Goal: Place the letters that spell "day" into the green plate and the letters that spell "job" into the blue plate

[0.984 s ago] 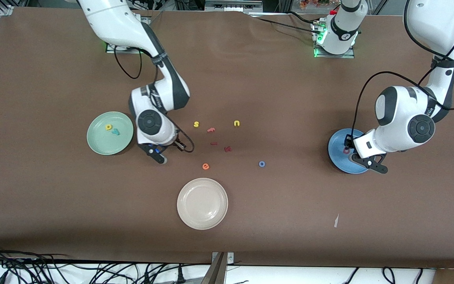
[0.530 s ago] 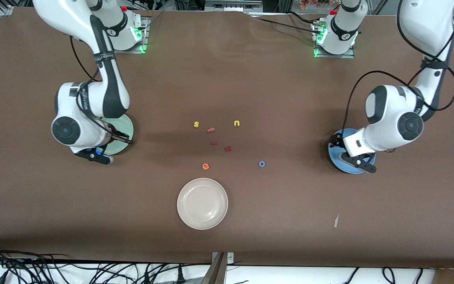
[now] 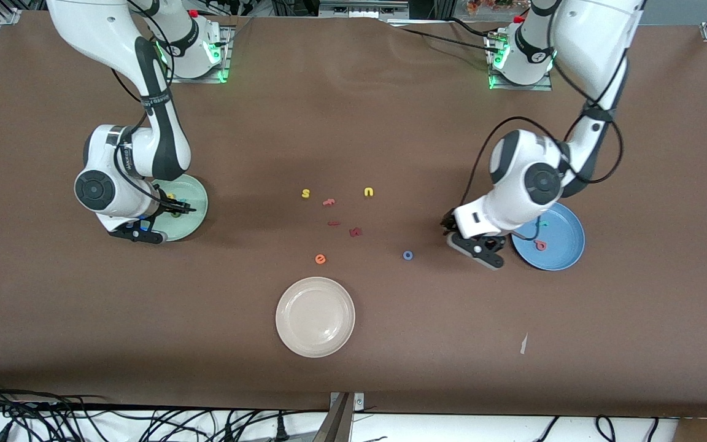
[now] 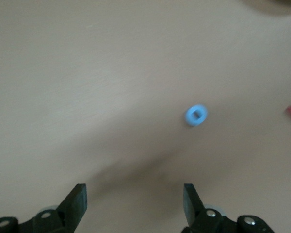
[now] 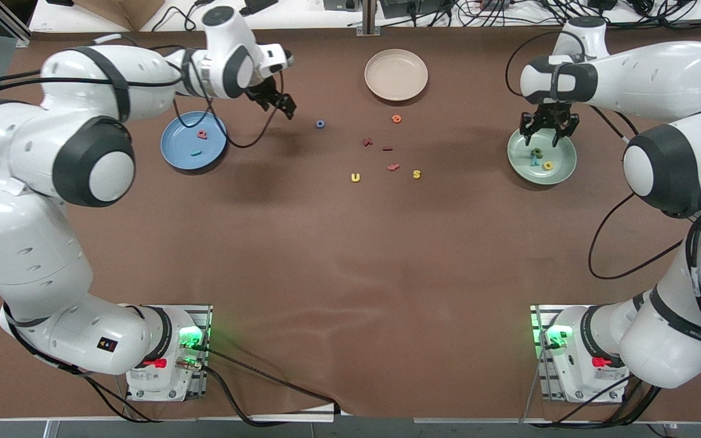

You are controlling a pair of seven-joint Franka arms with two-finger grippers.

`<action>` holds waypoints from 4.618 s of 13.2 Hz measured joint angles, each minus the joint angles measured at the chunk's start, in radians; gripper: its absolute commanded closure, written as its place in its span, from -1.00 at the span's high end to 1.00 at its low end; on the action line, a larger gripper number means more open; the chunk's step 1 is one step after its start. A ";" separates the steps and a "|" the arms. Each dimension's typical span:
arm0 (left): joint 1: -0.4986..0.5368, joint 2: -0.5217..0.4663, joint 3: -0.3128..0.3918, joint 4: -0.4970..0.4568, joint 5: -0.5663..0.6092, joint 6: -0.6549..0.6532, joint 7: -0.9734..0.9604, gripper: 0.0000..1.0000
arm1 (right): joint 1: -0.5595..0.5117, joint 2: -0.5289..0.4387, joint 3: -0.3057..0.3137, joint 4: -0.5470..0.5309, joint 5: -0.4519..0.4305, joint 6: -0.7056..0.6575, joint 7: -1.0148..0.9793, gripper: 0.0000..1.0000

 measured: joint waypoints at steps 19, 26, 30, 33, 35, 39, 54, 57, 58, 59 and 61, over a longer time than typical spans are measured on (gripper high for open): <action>-0.231 0.272 0.110 0.233 0.000 0.081 -0.272 -0.44 | -0.250 -0.240 0.216 0.542 -0.095 -0.676 -0.172 1.00; -0.233 0.272 0.120 0.241 0.000 0.081 -0.271 -1.00 | -0.607 -0.481 0.550 0.210 -0.208 -0.372 -0.172 1.00; -0.145 0.204 0.136 0.248 0.000 0.029 -0.257 -1.00 | -0.624 -0.497 0.530 0.246 -0.210 -0.390 -0.172 1.00; 0.026 0.059 0.123 0.143 0.000 -0.089 -0.111 -1.00 | -0.628 -0.497 0.515 0.252 -0.210 -0.440 -0.171 1.00; 0.110 -0.034 0.121 0.013 0.000 -0.122 -0.036 -1.00 | -0.628 -0.496 0.515 0.252 -0.210 -0.442 -0.170 1.00; 0.252 -0.156 0.117 -0.210 0.000 -0.127 0.162 -0.88 | -0.628 -0.496 0.517 0.253 -0.207 -0.444 -0.170 1.00; 0.339 -0.340 0.105 -0.266 0.000 -0.090 0.269 1.00 | -0.628 -0.496 0.519 0.254 -0.204 -0.449 -0.169 1.00; 0.338 -0.505 0.104 -0.185 0.030 -0.319 0.264 1.00 | -0.628 -0.495 0.521 0.254 -0.197 -0.450 -0.169 1.00; 0.338 -0.550 0.099 -0.135 0.086 -0.405 0.236 1.00 | -0.628 -0.495 0.521 0.254 -0.185 -0.450 -0.169 1.00; 0.337 -0.584 0.088 -0.086 0.137 -0.485 0.199 1.00 | -0.628 -0.495 0.521 0.254 -0.177 -0.449 -0.169 1.00; 0.335 -0.624 0.061 0.004 0.188 -0.651 0.142 1.00 | -0.628 -0.495 0.522 0.254 -0.173 -0.449 -0.169 1.00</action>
